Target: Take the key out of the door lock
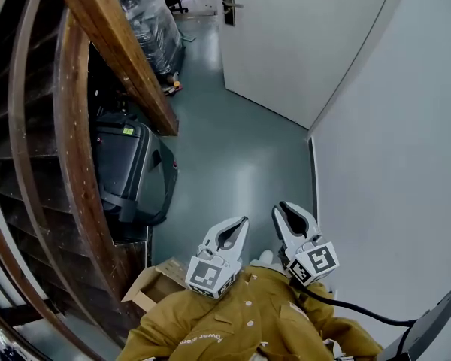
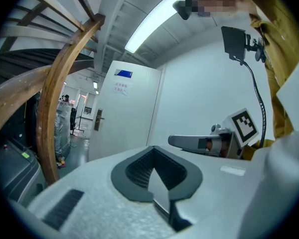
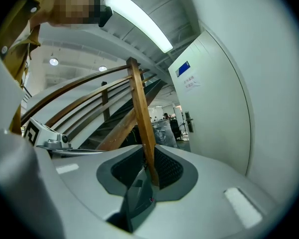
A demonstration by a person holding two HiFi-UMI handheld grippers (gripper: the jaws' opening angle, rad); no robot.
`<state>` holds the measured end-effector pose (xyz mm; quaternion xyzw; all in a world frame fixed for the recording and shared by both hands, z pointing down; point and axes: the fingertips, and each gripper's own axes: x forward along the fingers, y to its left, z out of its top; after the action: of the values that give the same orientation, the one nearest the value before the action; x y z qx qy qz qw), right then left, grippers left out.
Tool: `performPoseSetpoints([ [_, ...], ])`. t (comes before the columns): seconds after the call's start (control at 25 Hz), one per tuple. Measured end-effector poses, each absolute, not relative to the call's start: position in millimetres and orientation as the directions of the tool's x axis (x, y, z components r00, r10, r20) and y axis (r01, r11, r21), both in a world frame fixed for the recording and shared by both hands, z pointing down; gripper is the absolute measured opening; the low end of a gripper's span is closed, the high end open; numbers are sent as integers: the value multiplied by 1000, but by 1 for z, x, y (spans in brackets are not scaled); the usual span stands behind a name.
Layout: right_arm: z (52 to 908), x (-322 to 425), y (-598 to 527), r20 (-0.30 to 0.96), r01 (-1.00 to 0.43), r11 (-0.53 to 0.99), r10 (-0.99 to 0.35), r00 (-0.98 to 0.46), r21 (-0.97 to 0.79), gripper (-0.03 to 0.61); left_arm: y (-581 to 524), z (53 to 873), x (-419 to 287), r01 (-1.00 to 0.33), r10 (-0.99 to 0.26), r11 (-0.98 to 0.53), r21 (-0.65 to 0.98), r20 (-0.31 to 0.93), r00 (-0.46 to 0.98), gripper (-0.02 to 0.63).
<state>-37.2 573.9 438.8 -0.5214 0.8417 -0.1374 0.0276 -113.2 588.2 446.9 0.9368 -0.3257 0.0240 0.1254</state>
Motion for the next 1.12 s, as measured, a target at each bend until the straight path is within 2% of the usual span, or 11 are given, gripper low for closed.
performPoseSetpoints([
  [0.24,449,-22,520,141,-917,326,-921,-363,-230,89,520,465,-135,-629,-613,-734,257,148,776,-2],
  [0.52,475,12,385,169,-933,288,-930,-326,-214,74,380,487,-105,-611,-586,-747,261,173,791,-2],
  [0.68,473,56,268,139,-919,322,-923,-358,-226,67,264,489,-62,-640,-608,-733,231,200,768,-2],
  [0.88,428,104,139,81,-893,392,-905,-417,-222,60,144,442,-14,-679,-654,-714,173,182,734,-2],
  [1.12,430,114,13,105,-875,422,-884,-455,-237,51,28,444,-5,-721,-694,-662,205,194,693,-2],
])
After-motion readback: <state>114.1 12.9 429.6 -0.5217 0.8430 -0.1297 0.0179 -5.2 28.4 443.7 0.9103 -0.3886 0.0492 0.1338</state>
